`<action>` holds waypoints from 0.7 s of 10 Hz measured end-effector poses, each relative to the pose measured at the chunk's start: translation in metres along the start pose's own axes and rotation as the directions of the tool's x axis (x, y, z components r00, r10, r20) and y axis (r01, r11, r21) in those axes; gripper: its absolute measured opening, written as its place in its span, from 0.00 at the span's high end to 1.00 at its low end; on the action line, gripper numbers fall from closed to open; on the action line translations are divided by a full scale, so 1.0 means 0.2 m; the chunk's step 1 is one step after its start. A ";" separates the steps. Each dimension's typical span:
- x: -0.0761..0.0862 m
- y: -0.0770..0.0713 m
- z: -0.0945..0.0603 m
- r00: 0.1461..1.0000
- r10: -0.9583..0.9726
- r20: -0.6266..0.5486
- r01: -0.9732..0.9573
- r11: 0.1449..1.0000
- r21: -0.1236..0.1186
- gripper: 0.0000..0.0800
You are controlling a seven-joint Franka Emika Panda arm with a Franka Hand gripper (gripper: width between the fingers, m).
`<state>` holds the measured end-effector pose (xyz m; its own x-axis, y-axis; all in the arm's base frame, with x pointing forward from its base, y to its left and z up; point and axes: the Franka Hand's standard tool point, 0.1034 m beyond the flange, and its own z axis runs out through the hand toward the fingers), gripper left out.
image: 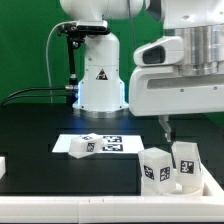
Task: Assemble stool
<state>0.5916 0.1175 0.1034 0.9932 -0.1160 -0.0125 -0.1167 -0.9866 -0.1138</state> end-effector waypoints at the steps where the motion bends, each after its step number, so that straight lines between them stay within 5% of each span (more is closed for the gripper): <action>1: 0.00 0.01 0.00 0.997 -0.081 0.000 0.081 0.997 -0.004 0.19; 3: 0.00 0.01 0.00 0.969 -0.247 0.005 0.247 0.969 -0.013 0.19; 5: 0.00 -0.01 0.00 0.806 -0.591 0.032 0.592 0.805 -0.036 0.19; 7: 0.00 -0.01 0.00 0.712 -0.701 0.044 0.702 0.711 -0.038 0.19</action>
Offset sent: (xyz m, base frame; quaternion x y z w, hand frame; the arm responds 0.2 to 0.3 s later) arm 0.0048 0.0174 0.0044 -0.0081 -0.0232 -0.3748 0.9268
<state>0.5916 0.1189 0.1028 0.7888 0.6140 0.0268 0.6145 -0.7872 -0.0519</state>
